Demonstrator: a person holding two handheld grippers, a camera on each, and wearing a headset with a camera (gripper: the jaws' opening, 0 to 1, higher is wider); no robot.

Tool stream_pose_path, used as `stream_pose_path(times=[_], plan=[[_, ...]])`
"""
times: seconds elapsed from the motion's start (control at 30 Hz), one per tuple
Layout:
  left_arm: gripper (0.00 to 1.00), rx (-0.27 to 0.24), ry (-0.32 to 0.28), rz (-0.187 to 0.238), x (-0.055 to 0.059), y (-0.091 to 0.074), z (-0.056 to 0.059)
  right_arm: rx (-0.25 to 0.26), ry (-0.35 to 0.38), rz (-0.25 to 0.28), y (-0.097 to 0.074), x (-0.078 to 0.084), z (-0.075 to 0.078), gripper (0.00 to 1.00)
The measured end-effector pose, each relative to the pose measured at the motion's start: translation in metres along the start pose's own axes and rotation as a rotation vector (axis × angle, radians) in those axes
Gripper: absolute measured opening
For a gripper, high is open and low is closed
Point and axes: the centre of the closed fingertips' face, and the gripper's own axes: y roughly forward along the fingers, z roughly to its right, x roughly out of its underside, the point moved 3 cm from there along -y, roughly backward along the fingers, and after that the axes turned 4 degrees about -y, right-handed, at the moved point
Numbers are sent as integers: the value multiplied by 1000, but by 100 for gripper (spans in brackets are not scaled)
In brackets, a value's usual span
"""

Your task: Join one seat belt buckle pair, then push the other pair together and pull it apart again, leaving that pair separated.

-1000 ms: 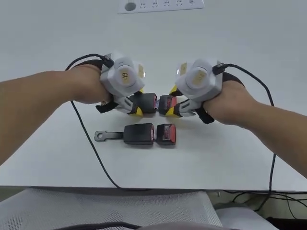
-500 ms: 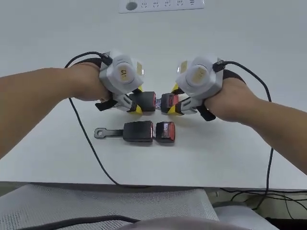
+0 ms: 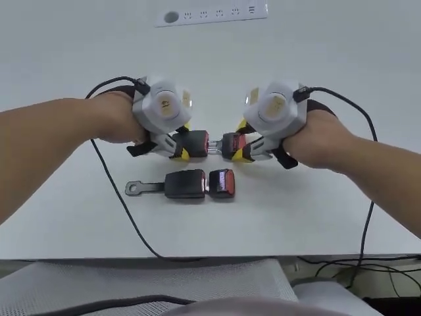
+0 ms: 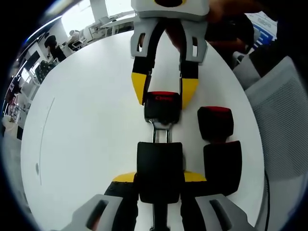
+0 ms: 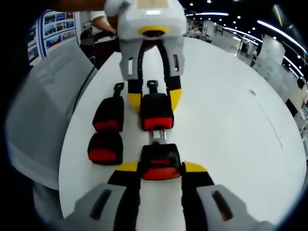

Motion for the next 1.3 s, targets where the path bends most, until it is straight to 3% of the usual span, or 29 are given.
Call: stream_pose_path(times=[0.33, 0.87, 0.93, 1.1, 1.3], plan=[[34, -8, 4, -25, -2, -1, 4, 33, 24, -24, -25, 32, 0, 32], [34, -42, -2, -51, -3, -6, 7, 79, 18, -139, -69, 85, -3, 33], [34, -51, 27, -46, -3, -6, 9, 83, 18, -149, -72, 88, -3, 33], [34, -79, 26, -55, -4, -8, 10, 98, 2, -193, -75, 96, -5, 33], [34, -100, 13, -64, -5, -9, 10, 176, 6, -194, -78, 97, -1, 40]])
